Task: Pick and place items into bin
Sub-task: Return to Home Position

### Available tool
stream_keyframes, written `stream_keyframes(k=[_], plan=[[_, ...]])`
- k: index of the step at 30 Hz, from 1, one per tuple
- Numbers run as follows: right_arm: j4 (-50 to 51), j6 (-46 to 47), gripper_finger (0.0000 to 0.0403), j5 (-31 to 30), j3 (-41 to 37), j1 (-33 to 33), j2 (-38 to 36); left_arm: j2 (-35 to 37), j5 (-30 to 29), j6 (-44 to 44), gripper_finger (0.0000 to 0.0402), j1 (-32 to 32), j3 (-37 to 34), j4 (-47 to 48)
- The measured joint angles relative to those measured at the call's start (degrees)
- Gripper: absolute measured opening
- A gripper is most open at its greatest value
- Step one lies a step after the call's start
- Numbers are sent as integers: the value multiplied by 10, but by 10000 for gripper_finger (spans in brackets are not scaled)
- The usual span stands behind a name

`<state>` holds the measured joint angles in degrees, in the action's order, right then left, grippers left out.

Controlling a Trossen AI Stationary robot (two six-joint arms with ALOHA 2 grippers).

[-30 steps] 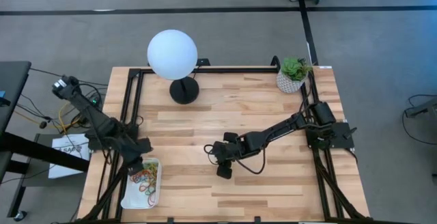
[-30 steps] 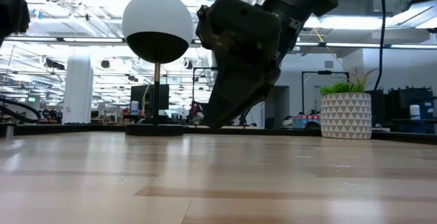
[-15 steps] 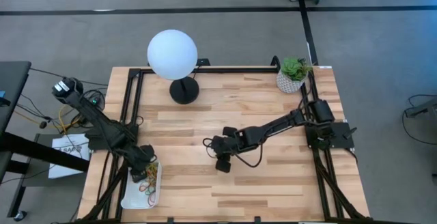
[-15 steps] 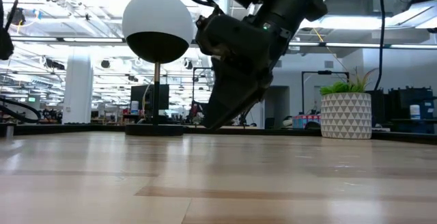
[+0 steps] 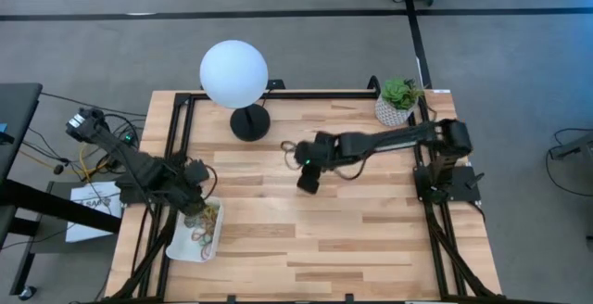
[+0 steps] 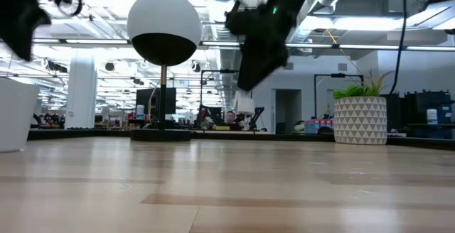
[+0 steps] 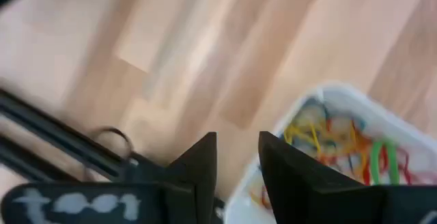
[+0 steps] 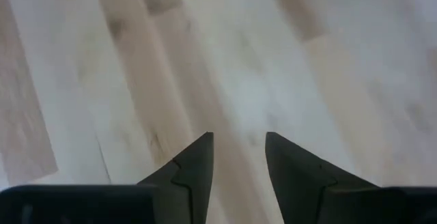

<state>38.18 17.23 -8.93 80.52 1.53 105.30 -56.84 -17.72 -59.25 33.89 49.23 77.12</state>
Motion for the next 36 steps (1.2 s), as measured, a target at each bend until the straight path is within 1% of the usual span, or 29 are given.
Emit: stream_keyframes(k=[4,6,7,8,10,14,16,18,20,22,25,27,29,30,31,33,34,36], plan=[[30,-7,126,-21,1,-18,-72,3,-67,3,98,0,58,66],[48,-22,126,-35,1,-24,-103,5,-119,2,98,0,83,124],[51,-23,126,-34,1,-28,-118,9,-148,-8,98,0,93,134],[51,-23,126,-28,1,-32,-131,15,-176,0,98,0,97,131],[71,-32,126,-1,1,-42,-161,36,-226,47,98,0,99,127],[75,-60,126,53,-27,-68,-221,91,-302,91,98,-11,103,128],[57,-59,126,86,-53,-88,-254,142,-316,93,98,-20,104,129],[33,-55,126,125,-96,-108,-289,204,-305,86,97,-27,104,131],[-50,-70,126,160,-159,-123,-324,269,-297,95,97,-27,95,115],[-152,-75,126,213,-235,-134,-355,335,-294,117,97,-27,66,54],[-340,-76,126,311,-344,-141,-381,422,-287,210,97,-26,-12,-99],[-457,-67,126,340,-409,-145,-389,472,-279,276,97,-25,-67,-199],[-539,-54,126,347,-465,-157,-395,504,-250,308,97,-27,-75,-224],[-566,-44,126,347,-491,-166,-401,514,-263,309,97,-27,-70,-236],[-582,-32,126,347,-513,-178,-409,526,-293,307,97,-27,-67,-234],[-608,-9,126,361,-547,-201,-431,559,-333,296,97,-28,-61,-205],[-611,-5,126,378,-560,-213,-447,570,-339,293,97,-28,-58,-202],[-621,-3,126,410,-579,-230,-483,565,-351,284,97,-24,-56,-201]])
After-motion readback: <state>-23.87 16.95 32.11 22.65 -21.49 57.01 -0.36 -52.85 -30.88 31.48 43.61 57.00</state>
